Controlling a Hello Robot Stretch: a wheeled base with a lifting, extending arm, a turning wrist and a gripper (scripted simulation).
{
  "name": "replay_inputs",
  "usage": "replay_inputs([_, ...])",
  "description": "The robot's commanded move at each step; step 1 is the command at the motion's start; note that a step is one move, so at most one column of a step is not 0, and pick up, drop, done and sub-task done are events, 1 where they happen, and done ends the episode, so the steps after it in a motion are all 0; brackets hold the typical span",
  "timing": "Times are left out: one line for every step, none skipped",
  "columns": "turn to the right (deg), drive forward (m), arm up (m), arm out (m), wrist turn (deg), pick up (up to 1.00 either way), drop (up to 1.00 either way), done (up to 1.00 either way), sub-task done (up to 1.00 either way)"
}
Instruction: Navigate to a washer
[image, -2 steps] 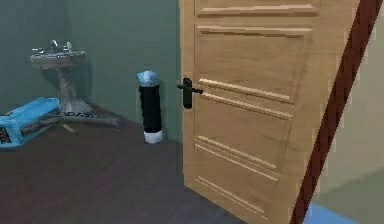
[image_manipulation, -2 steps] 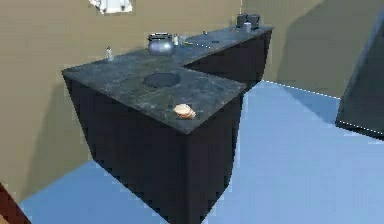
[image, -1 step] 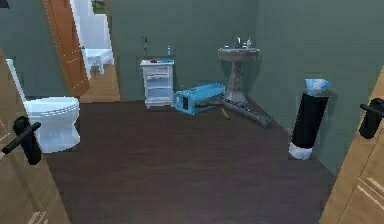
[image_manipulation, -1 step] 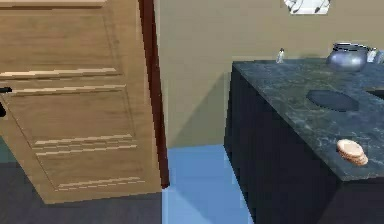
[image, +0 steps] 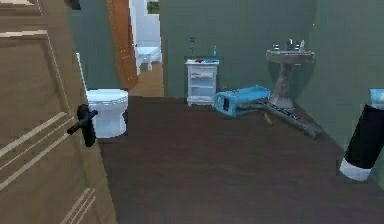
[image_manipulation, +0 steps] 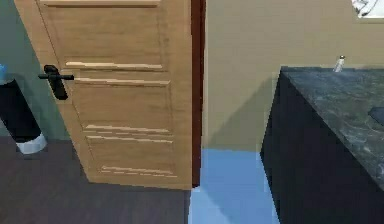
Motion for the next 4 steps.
replay_inputs([0.0,1.0,0.0,0.0,0.0,0.0,0.0,0.0,0.0])
replay_inputs([0.0,0.1,0.0,0.0,0.0,0.0,0.0,0.0,0.0])
replay_inputs([-39.0,0.0,0.0,0.0,0.0,0.0,0.0,0.0,0.0])
replay_inputs([0.0,0.35,0.0,0.0,0.0,0.0,0.0,0.0,0.0])
